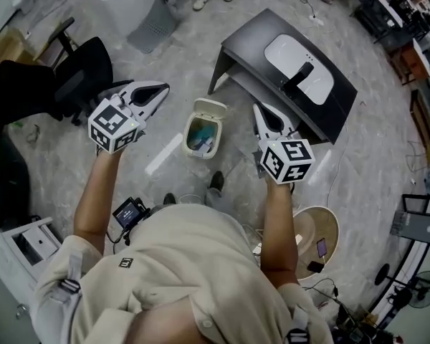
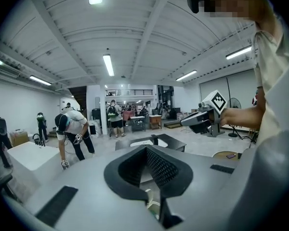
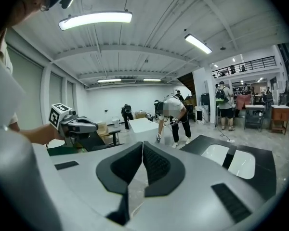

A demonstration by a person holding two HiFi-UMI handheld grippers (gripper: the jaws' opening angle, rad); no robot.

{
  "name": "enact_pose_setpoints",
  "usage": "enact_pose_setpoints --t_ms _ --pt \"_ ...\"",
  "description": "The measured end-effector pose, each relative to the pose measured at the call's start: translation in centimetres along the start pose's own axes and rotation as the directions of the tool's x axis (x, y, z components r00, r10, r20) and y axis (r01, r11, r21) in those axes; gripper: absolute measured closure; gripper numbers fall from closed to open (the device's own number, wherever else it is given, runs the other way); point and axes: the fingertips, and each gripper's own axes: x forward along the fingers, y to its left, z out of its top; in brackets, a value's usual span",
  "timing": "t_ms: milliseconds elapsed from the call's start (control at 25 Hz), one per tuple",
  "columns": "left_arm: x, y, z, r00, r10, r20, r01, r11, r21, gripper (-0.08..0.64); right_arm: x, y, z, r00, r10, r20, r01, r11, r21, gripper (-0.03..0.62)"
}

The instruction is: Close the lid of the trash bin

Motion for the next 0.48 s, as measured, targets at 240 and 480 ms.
enact_pose_setpoints --t_ms 240,480 --pt "6.1 0.5 -3.1 0.997 -0.010 -0.074 0.006 0.999 -0.048 0.545 2.8 -5.8 -2.2 0.998 0.019 -0.061 -0.017 0.999 0.033 0.568" --pt "11.5 0.8 -6.7 0.990 -0.040 -0.134 0.028 0.996 -0.090 0.545 4.8 -9.6 -5.2 0.993 0.025 -0.114 -0.018 0.998 0.061 0.566"
